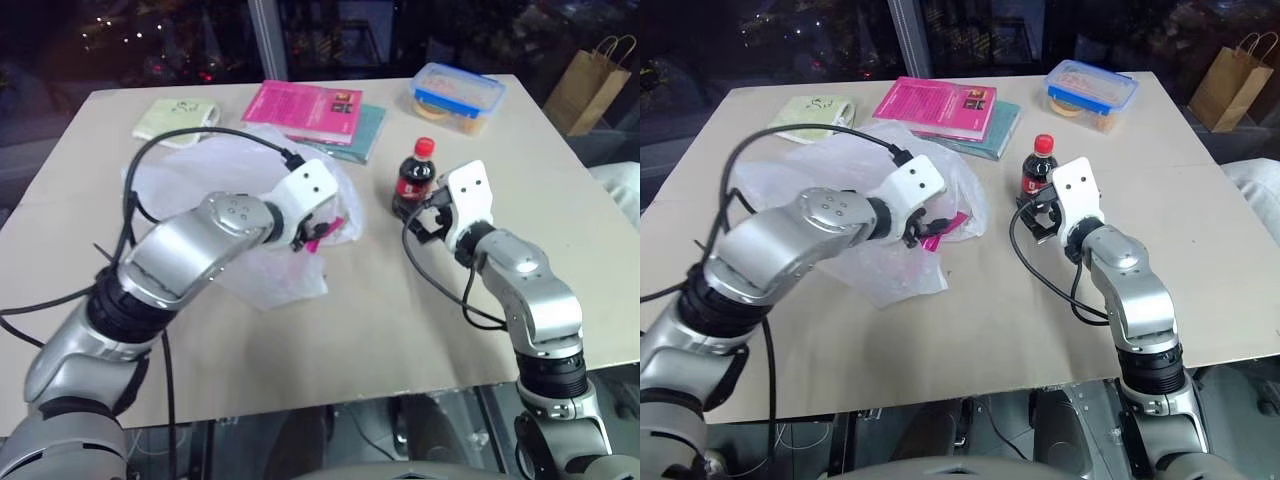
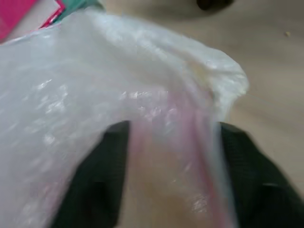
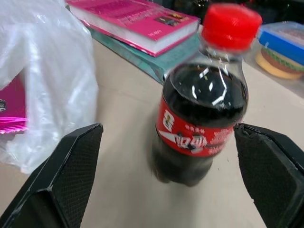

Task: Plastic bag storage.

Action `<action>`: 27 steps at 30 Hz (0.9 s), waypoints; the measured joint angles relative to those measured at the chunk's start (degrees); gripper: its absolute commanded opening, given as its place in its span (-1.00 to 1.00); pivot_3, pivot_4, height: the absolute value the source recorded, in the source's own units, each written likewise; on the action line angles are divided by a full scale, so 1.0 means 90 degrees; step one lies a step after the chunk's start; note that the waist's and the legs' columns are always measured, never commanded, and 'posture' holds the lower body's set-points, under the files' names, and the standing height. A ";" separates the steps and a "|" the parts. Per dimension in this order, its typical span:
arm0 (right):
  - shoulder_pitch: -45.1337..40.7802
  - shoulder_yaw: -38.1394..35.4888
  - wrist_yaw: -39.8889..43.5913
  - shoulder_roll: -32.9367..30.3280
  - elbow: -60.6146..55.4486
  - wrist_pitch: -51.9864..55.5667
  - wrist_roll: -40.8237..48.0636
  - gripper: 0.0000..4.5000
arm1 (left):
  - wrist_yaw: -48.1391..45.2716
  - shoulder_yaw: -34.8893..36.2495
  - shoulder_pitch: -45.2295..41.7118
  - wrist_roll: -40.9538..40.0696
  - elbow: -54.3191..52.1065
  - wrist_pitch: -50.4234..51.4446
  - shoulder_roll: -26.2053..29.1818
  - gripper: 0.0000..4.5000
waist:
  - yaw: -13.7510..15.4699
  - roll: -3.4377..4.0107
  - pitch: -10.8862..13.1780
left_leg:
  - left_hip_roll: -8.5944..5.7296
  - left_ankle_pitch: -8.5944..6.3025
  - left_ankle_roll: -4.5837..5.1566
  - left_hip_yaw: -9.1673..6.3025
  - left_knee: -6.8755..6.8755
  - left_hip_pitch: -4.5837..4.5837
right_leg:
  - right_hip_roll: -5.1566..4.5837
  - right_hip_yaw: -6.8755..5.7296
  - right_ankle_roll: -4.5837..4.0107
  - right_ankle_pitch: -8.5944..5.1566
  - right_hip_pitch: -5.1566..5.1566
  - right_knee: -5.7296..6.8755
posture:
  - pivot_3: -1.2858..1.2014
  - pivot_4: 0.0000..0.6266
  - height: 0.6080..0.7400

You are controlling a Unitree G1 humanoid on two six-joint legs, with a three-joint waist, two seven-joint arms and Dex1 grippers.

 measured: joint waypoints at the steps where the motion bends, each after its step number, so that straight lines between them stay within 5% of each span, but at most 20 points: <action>1: -0.0020 -0.0002 -0.0026 0.0031 0.0142 -0.0043 0.0000 1.00 | -0.0056 0.0161 0.0019 0.0043 0.0099 -0.0091 -0.0085 -0.79 | -0.0009 0.0000 0.0000 | 0.0000 0.0000 0.0000 0.0001 0.0000 0.0000 | 0.0001 0.0000 0.0000 0.0000 0.0000 -0.0001 | 0.03 -0.52 1.00; 2: -0.0059 -0.0004 -0.0066 0.0082 0.0317 -0.0084 -0.0001 1.00 | -0.0081 0.0343 0.0017 0.0055 0.0189 -0.0164 -0.0157 -0.99 | -0.0013 0.0000 0.0000 | 0.0002 0.0000 0.0000 0.0001 0.0000 0.0000 | 0.0002 0.0000 0.0000 0.0000 0.0000 -0.0001 | 0.03 -0.52 1.00; 6: -0.0611 -0.0158 -0.0420 0.0430 0.1688 -0.0488 -0.0037 1.00 | -0.0387 0.1323 -0.0061 0.0056 0.0542 -0.0339 -0.0266 -0.99 | -0.0030 0.0003 0.0002 | 0.0006 0.0000 0.0000 0.0004 0.0000 0.0002 | 0.0008 0.0001 0.0000 0.0000 0.0000 -0.0002 | 0.03 -0.52 1.00; 16: -0.1533 -0.0530 -0.0815 0.0814 0.3477 -0.1642 -0.0044 1.00 | -0.0755 0.1771 -0.0081 0.0245 0.0682 -0.0285 -0.0228 -0.99 | -0.0019 0.0006 0.0004 | 0.0003 0.0000 0.0000 -0.0001 -0.0005 -0.0002 | 0.0004 0.0002 0.0000 0.0002 0.0001 -0.0013 | 0.03 -0.52 1.00; 21: -0.1713 -0.0367 -0.0789 0.0802 0.4336 -0.2498 -0.0180 0.34 | -0.0877 0.1973 -0.0075 0.0162 0.0626 -0.0061 -0.0346 -1.00 | -0.0028 0.0007 0.0004 | 0.0004 0.0000 0.0000 -0.0001 -0.0007 -0.0001 | 0.0006 0.0001 0.0000 0.0002 0.0000 -0.0012 | 0.03 -0.52 1.00; 27: -0.1149 -0.0433 -0.0227 0.0668 0.3424 -0.2135 0.0376 0.34 | -0.1181 0.2871 -0.0145 -0.0369 0.0975 0.0356 -0.0501 -1.00 | -0.0016 0.0012 0.0008 | 0.0004 0.0000 0.0000 -0.0018 -0.0006 -0.0009 | 0.0005 -0.0007 0.0000 0.0002 -0.0001 -0.0015 | 0.03 -0.52 1.00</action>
